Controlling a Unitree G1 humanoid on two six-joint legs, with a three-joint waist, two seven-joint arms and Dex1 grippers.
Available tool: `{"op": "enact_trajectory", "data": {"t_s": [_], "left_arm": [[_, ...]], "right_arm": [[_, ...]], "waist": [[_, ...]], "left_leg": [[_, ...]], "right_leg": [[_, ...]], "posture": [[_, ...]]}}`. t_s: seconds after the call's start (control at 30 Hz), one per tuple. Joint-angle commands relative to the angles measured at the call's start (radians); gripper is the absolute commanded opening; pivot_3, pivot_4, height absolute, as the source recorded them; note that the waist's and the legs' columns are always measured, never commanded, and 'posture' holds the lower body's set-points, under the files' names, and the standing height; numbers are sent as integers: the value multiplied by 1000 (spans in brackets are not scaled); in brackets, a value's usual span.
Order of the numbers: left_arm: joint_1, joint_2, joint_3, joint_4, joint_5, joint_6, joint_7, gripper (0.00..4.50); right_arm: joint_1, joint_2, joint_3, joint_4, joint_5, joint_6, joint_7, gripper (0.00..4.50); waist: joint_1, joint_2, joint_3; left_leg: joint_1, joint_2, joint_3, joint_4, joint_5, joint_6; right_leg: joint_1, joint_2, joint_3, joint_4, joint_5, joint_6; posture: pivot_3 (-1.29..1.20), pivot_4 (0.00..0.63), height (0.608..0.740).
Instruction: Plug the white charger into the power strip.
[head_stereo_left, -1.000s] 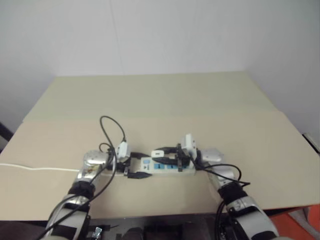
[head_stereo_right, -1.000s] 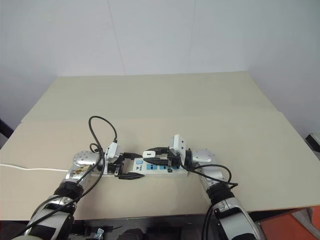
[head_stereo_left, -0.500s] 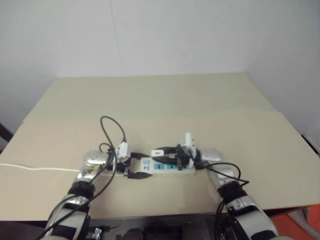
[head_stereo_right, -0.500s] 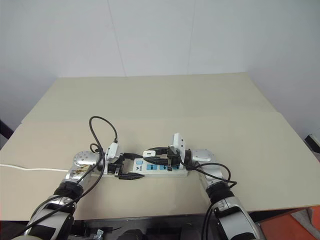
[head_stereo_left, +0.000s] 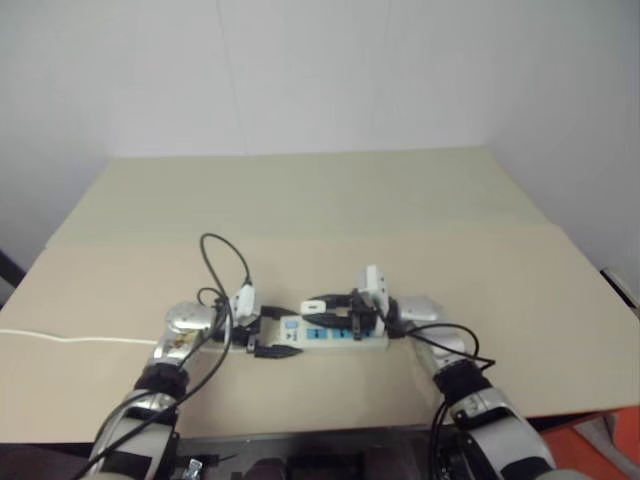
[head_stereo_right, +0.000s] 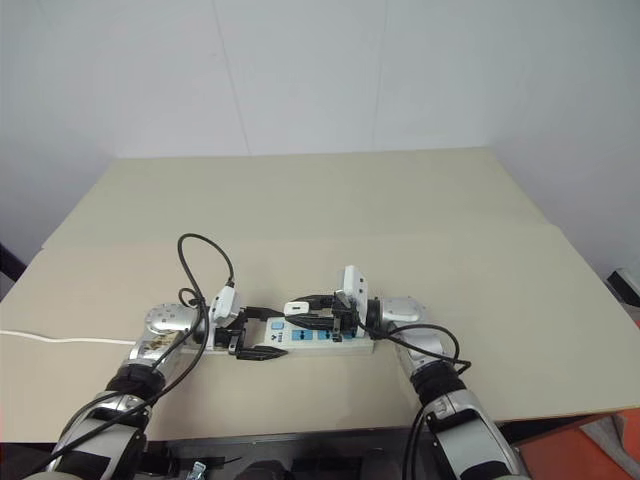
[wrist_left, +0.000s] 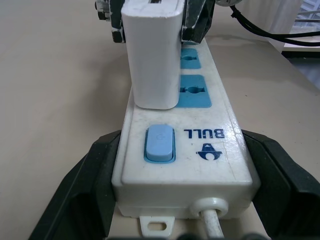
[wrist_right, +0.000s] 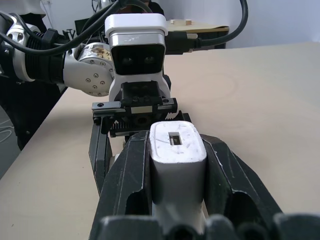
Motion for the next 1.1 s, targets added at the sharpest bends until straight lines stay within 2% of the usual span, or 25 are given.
{"op": "enact_trajectory", "data": {"t_s": [0.03, 0.2, 0.53, 0.77, 0.97, 1.1], "left_arm": [[14, 8, -17, -19, 11, -5, -30, 3272], [14, 6, -16, -19, 11, -5, -26, 3272], [10, 1, -18, -12, 14, -8, -14, 3272], [11, 0, -16, -11, 15, -12, -10, 3272], [17, 1, -14, -16, 13, -13, -9, 3272], [26, 0, -14, -23, 12, -12, -9, 3272]], "right_arm": [[53, -41, -2, 118, -97, 12, -67, 1109], [70, -48, -6, 97, -117, -69, -99, 1109], [75, -60, -26, 42, -83, -53, -70, 4456], [97, -79, -47, -58, -48, -45, -26, 4456], [17, -124, -81, -230, 85, 369, -14, 4456], [-21, -144, -88, -316, 112, 548, -61, 4456]], "waist": [[-1, 0, 0], [0, 0, 0], [4, -1, 0], [8, -1, 0], [12, -1, 2], [13, -1, 2]], "left_leg": [[0, 0, 0, 0, 0, 0], [0, 0, 0, 0, 0, 0], [-1, 0, -1, -1, 0, 0], [-1, 0, 0, -2, -1, 1], [-4, 0, -1, -2, -1, 1], [-16, 0, -1, -1, -1, 1]], "right_leg": [[0, 0, 0, 0, 0, 0], [0, 0, 0, 0, 0, 0], [0, 0, 0, -1, -1, 0], [0, 0, -1, -2, -1, 0], [-3, 0, -1, -2, -2, -1], [-16, 0, -1, 0, -1, -2]], "posture": [[0, 150, 740], [0, 150, 740], [0, 150, 740], [0, 150, 740], [0, 150, 740], [0, 150, 740]]}}
